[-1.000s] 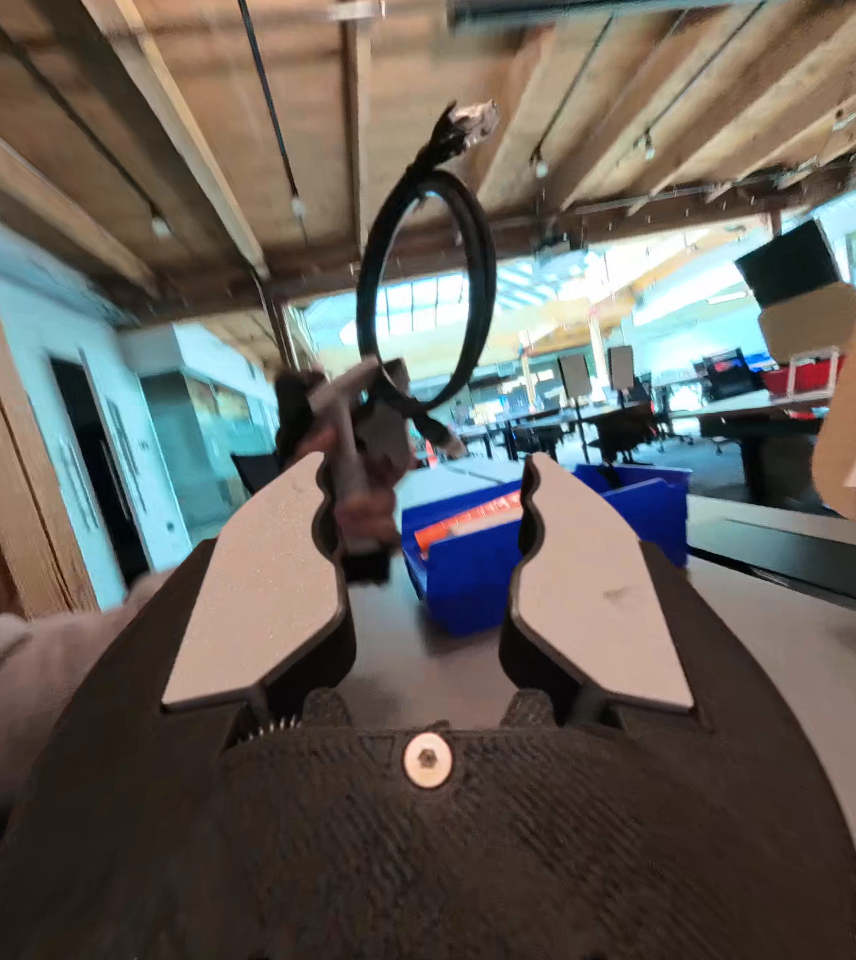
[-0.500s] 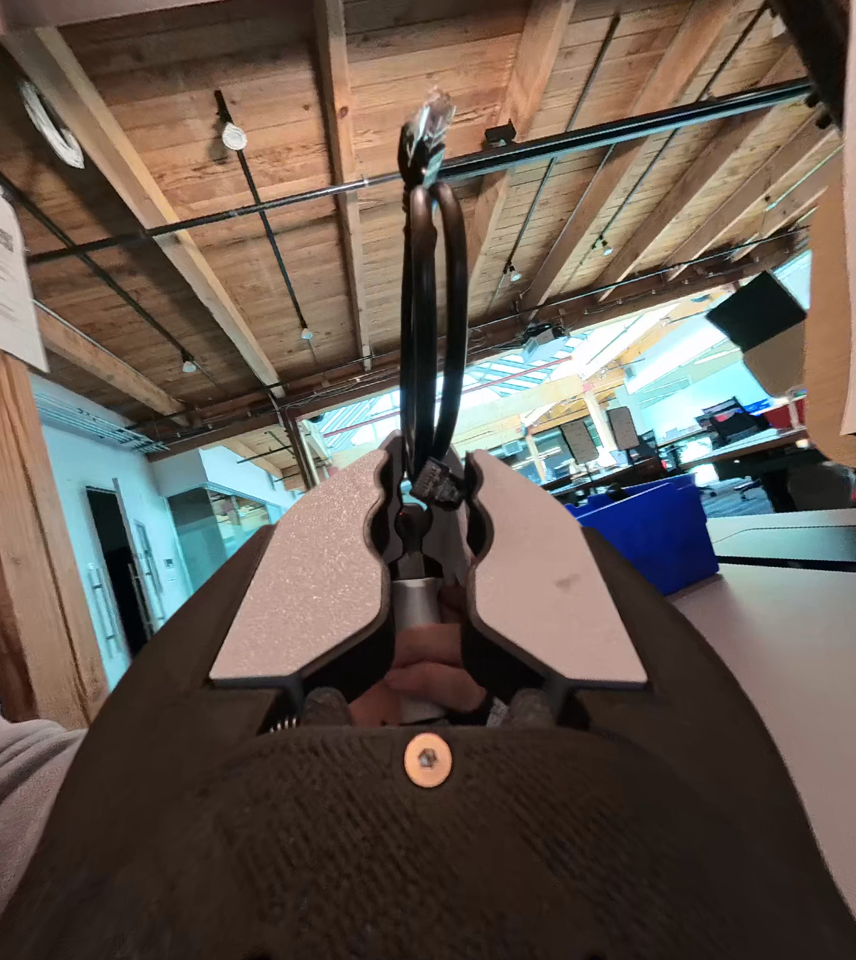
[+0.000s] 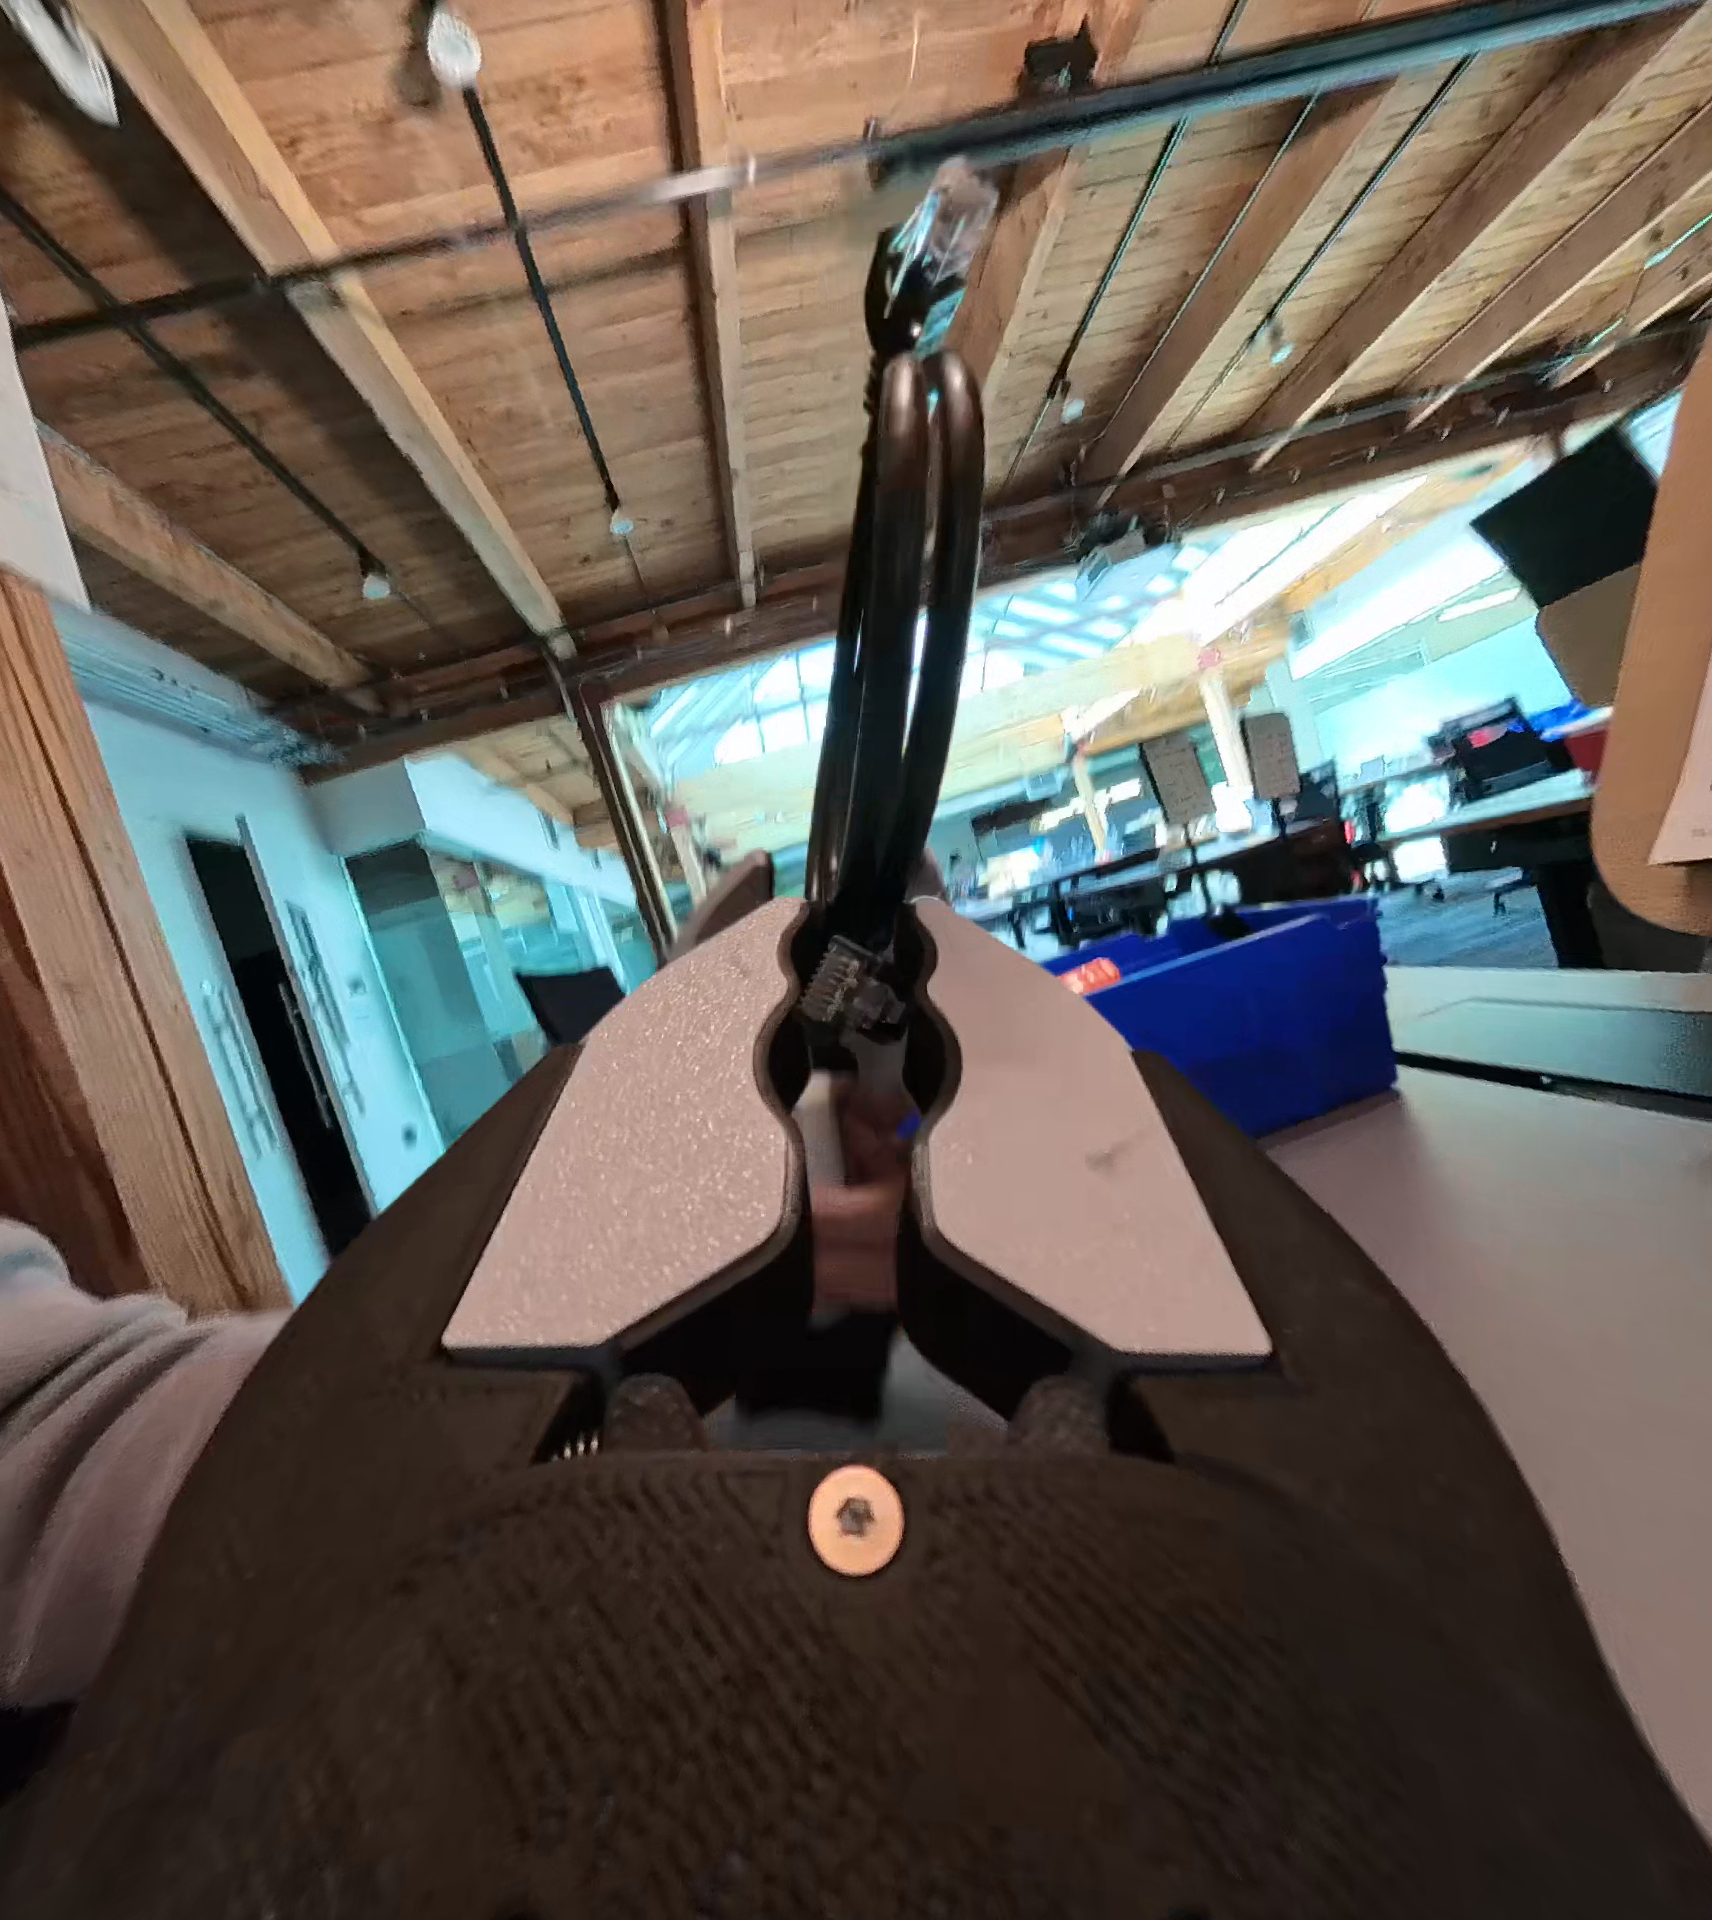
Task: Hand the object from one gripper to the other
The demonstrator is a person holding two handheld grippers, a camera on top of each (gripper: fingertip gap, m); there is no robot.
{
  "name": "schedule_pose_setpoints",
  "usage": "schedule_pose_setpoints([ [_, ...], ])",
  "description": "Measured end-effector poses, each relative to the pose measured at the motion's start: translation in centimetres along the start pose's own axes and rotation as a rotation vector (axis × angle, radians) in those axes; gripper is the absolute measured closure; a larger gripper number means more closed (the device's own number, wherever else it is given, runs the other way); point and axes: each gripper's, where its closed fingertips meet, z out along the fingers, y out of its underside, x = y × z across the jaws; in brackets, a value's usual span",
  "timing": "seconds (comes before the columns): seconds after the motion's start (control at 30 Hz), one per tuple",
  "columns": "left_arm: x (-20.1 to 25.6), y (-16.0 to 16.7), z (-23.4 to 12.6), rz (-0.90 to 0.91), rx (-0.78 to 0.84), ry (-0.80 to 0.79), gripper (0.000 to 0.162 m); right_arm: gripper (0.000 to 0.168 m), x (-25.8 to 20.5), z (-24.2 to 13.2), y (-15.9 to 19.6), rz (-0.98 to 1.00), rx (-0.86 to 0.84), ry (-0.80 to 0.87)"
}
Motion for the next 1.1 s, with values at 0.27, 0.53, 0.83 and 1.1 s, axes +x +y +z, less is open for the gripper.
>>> schedule_pose_setpoints([
  [0.27, 0.3, 1.7, -3.2, 0.24, -0.487, -0.018, 0.109, 0.154, -0.4, -5.0, 2.9, -0.116, -0.484, -0.102],
  [0.53, 0.3, 2.8, -3.0, 0.206, -0.466, 0.019, 0.143, 0.154, -0.5, -5.0, 3.6, -0.043, -0.5, -0.132],
  [0.83, -1.1, 0.5, -1.4, 0.107, -0.175, -0.095, 0.153, 0.132, 1.8, -3.9, 1.2, -0.042, -0.28, 0.045],
  [1.1, -1.2, -0.3, -0.9, -0.09, 0.094, -0.093, 0.153, 0.136, 0.5, -1.3, 1.0, -0.039, -0.138, 0.038],
])
